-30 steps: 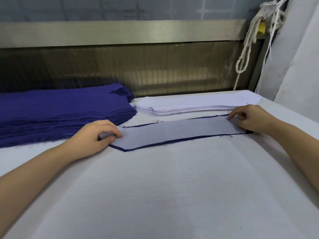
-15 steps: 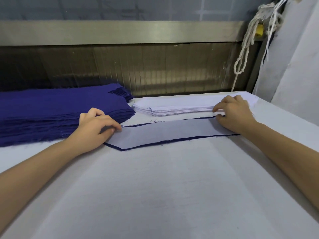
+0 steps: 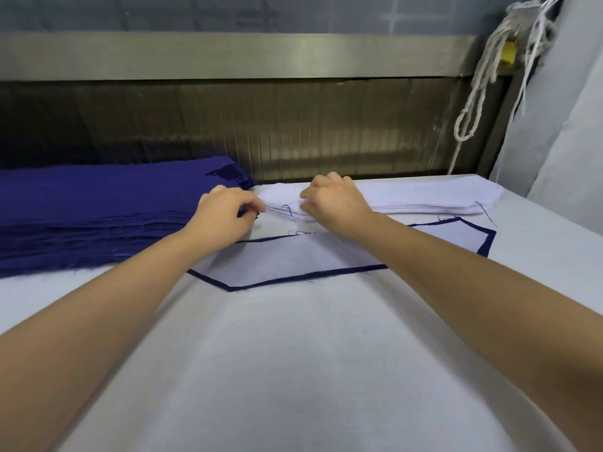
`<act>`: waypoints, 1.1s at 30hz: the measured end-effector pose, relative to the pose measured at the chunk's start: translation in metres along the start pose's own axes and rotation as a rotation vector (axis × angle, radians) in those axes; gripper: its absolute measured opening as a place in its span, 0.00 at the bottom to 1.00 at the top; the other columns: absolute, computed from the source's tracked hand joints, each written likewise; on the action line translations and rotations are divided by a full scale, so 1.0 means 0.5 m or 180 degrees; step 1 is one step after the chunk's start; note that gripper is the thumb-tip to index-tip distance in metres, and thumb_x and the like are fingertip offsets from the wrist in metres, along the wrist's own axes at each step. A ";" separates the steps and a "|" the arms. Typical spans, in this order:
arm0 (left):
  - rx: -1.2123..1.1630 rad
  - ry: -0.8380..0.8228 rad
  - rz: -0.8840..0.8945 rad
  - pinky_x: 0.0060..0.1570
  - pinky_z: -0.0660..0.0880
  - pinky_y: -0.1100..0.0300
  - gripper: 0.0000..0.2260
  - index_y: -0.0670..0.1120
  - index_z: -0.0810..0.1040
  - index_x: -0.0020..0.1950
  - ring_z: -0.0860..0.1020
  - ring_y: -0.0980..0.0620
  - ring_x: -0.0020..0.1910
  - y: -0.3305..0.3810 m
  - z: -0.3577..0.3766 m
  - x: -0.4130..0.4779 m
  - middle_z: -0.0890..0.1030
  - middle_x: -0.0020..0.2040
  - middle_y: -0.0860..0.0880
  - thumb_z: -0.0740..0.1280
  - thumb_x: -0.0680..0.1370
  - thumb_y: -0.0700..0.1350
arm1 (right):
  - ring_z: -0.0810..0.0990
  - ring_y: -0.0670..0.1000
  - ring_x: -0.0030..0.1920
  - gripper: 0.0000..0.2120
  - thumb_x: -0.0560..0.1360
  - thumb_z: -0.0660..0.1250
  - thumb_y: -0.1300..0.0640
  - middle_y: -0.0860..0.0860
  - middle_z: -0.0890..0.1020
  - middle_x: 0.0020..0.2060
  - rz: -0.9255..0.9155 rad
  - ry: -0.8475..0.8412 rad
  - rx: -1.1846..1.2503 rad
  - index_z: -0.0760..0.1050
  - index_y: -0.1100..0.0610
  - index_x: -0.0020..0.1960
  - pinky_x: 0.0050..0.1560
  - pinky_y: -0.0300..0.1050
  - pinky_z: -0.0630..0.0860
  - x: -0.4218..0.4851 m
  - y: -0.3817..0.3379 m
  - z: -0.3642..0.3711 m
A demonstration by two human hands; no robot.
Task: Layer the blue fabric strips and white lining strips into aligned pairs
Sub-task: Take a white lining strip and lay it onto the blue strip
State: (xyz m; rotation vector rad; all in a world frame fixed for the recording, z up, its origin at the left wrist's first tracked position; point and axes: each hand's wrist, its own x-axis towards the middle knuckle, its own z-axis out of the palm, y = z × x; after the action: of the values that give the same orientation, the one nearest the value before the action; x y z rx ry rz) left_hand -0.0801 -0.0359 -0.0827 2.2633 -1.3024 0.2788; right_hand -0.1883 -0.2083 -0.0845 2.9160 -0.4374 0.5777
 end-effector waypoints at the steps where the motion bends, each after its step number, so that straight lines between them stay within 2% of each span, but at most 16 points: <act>1: -0.0036 -0.0019 -0.0027 0.57 0.71 0.48 0.10 0.47 0.82 0.53 0.74 0.47 0.52 0.003 0.002 0.003 0.79 0.46 0.53 0.63 0.77 0.38 | 0.69 0.56 0.58 0.15 0.81 0.55 0.52 0.53 0.75 0.58 -0.0044 -0.0029 -0.0061 0.76 0.56 0.58 0.52 0.46 0.61 0.004 -0.002 0.004; 8: -0.0364 -0.0033 -0.0161 0.53 0.75 0.53 0.10 0.46 0.80 0.53 0.78 0.49 0.48 0.015 0.018 0.013 0.81 0.47 0.49 0.63 0.77 0.37 | 0.75 0.57 0.52 0.10 0.78 0.58 0.64 0.54 0.79 0.52 0.0236 0.0122 0.0022 0.76 0.57 0.53 0.43 0.44 0.63 0.021 -0.011 0.016; 12: -0.0621 0.0042 -0.0166 0.51 0.74 0.57 0.11 0.45 0.78 0.57 0.77 0.50 0.47 0.016 0.022 0.012 0.80 0.48 0.48 0.63 0.77 0.36 | 0.79 0.55 0.47 0.08 0.77 0.61 0.62 0.53 0.82 0.46 0.0895 0.0136 0.1090 0.79 0.57 0.48 0.45 0.46 0.75 0.028 -0.011 0.007; 14: -0.0758 0.0074 -0.0196 0.51 0.74 0.58 0.12 0.46 0.76 0.59 0.77 0.50 0.48 0.016 0.022 0.012 0.80 0.48 0.49 0.63 0.78 0.36 | 0.80 0.53 0.44 0.05 0.75 0.66 0.59 0.51 0.82 0.42 0.1126 0.0226 0.1582 0.78 0.56 0.42 0.43 0.45 0.75 0.032 -0.006 0.006; 16: -0.0893 0.0098 -0.0227 0.50 0.74 0.58 0.13 0.46 0.74 0.61 0.77 0.50 0.48 0.016 0.022 0.011 0.80 0.48 0.49 0.63 0.78 0.37 | 0.79 0.51 0.42 0.06 0.73 0.71 0.57 0.48 0.80 0.37 0.1321 0.0284 0.2037 0.76 0.55 0.38 0.42 0.45 0.75 0.033 -0.001 0.005; 19: -0.1029 0.0117 -0.0261 0.45 0.72 0.67 0.14 0.47 0.72 0.62 0.77 0.50 0.47 0.013 0.021 0.010 0.80 0.49 0.49 0.63 0.78 0.37 | 0.78 0.49 0.40 0.07 0.70 0.73 0.57 0.47 0.78 0.33 0.1546 0.0287 0.2664 0.77 0.58 0.38 0.46 0.46 0.76 0.035 0.011 0.011; 21: -0.1059 0.0119 -0.0304 0.39 0.70 0.72 0.14 0.47 0.71 0.63 0.76 0.50 0.47 0.010 0.020 0.010 0.79 0.49 0.49 0.63 0.78 0.37 | 0.75 0.48 0.38 0.05 0.72 0.72 0.59 0.46 0.76 0.31 0.1567 0.0288 0.2932 0.78 0.59 0.39 0.45 0.44 0.74 0.038 0.016 0.013; 23: -0.1108 0.0119 -0.0342 0.38 0.69 0.71 0.15 0.47 0.71 0.63 0.76 0.52 0.44 0.008 0.019 0.009 0.79 0.49 0.49 0.63 0.78 0.37 | 0.75 0.47 0.41 0.03 0.74 0.68 0.61 0.45 0.77 0.34 0.1539 0.0184 0.2978 0.81 0.60 0.44 0.46 0.41 0.71 0.041 0.016 0.010; 26: -0.1158 0.0112 -0.0367 0.38 0.69 0.69 0.15 0.46 0.71 0.63 0.74 0.56 0.42 0.008 0.018 0.008 0.78 0.48 0.51 0.63 0.78 0.36 | 0.76 0.47 0.45 0.07 0.76 0.65 0.64 0.47 0.79 0.41 0.1413 -0.0020 0.2762 0.82 0.61 0.48 0.47 0.40 0.72 0.049 0.015 0.002; 30: -0.1210 0.0102 -0.0382 0.38 0.69 0.69 0.15 0.47 0.70 0.64 0.74 0.56 0.43 0.009 0.020 0.008 0.79 0.49 0.51 0.63 0.78 0.37 | 0.76 0.46 0.38 0.06 0.73 0.68 0.64 0.43 0.77 0.33 0.1470 0.0028 0.2574 0.80 0.58 0.38 0.43 0.41 0.73 0.052 0.012 0.001; 33: -0.1230 0.0101 -0.0386 0.38 0.69 0.70 0.15 0.48 0.70 0.64 0.74 0.58 0.42 0.008 0.021 0.010 0.79 0.50 0.51 0.63 0.78 0.37 | 0.74 0.43 0.34 0.11 0.70 0.72 0.64 0.44 0.77 0.31 0.1618 0.0146 0.2859 0.75 0.55 0.31 0.41 0.40 0.72 0.052 0.014 0.006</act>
State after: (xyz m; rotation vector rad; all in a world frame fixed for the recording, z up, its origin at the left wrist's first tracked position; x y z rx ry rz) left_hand -0.0817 -0.0467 -0.0883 1.9888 -1.0891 0.0158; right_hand -0.1665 -0.2222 -0.0765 3.5969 -1.2006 1.1550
